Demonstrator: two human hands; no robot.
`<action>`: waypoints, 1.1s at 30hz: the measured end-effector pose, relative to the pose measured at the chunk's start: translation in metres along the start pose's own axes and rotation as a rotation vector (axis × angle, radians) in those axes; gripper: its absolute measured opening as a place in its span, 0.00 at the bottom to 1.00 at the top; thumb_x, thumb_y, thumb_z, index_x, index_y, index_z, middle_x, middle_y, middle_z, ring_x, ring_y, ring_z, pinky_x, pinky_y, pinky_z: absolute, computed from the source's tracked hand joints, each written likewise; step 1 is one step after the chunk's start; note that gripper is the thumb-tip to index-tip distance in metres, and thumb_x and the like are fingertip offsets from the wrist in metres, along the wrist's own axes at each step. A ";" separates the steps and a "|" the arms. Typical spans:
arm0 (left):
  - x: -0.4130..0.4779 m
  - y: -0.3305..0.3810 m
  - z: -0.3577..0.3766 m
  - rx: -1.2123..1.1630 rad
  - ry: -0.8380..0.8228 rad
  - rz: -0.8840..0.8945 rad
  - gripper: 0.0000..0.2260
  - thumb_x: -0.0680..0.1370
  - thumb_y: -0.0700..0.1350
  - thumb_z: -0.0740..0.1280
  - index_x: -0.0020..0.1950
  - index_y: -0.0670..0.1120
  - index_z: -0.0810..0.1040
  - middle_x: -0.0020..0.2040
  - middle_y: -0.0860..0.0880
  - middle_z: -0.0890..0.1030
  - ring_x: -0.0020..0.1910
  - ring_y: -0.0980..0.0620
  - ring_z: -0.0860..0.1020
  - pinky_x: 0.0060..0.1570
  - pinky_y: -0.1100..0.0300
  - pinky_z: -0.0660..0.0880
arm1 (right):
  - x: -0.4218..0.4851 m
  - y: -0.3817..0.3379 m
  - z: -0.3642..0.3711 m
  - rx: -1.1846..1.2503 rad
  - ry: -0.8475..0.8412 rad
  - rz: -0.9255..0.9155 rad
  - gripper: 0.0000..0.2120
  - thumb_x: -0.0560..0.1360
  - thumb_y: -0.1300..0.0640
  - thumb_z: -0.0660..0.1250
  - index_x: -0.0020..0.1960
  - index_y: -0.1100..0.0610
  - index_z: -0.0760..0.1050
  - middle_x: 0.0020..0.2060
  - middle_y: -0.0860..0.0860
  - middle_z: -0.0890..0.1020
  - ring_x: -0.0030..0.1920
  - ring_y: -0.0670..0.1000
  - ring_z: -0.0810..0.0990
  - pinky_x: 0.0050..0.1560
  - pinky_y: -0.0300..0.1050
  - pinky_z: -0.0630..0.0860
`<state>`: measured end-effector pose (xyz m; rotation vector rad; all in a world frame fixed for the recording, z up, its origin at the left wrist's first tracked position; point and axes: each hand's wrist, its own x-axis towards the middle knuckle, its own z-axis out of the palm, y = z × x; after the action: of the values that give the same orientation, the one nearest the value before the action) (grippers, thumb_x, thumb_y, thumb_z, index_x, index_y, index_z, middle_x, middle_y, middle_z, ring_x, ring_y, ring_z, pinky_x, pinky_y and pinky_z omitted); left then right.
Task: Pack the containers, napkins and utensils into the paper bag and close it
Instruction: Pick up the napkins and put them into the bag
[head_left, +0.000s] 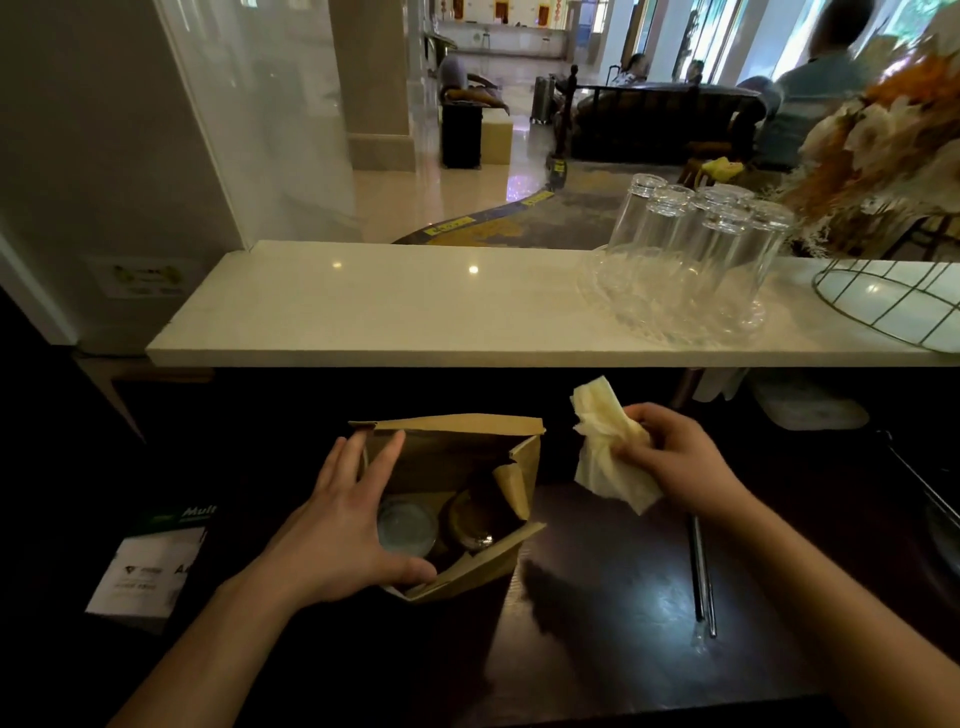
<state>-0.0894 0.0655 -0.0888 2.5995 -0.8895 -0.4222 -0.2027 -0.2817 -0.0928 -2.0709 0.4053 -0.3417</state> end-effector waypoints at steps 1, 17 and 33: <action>0.000 0.000 -0.001 -0.010 0.002 -0.001 0.60 0.58 0.70 0.74 0.72 0.67 0.31 0.76 0.56 0.30 0.74 0.54 0.30 0.72 0.43 0.55 | 0.000 -0.016 -0.001 -0.006 -0.029 -0.038 0.13 0.71 0.62 0.73 0.49 0.46 0.81 0.41 0.47 0.85 0.41 0.45 0.82 0.43 0.40 0.79; -0.002 -0.009 0.004 -0.249 0.047 -0.017 0.62 0.56 0.65 0.78 0.75 0.64 0.37 0.77 0.59 0.35 0.76 0.54 0.38 0.73 0.44 0.55 | 0.025 -0.162 0.091 -0.737 -0.629 -0.401 0.17 0.73 0.53 0.71 0.62 0.51 0.79 0.56 0.48 0.82 0.54 0.50 0.79 0.54 0.46 0.75; -0.006 -0.012 0.012 -0.179 0.074 0.024 0.60 0.55 0.71 0.75 0.68 0.73 0.31 0.76 0.60 0.34 0.75 0.55 0.35 0.72 0.43 0.57 | 0.048 -0.063 0.197 -0.913 -0.814 -0.103 0.18 0.76 0.57 0.67 0.66 0.54 0.75 0.61 0.55 0.79 0.59 0.56 0.77 0.59 0.52 0.74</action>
<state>-0.0921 0.0748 -0.1039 2.4227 -0.8179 -0.3789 -0.0721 -0.1196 -0.1326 -2.8663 -0.0865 0.7679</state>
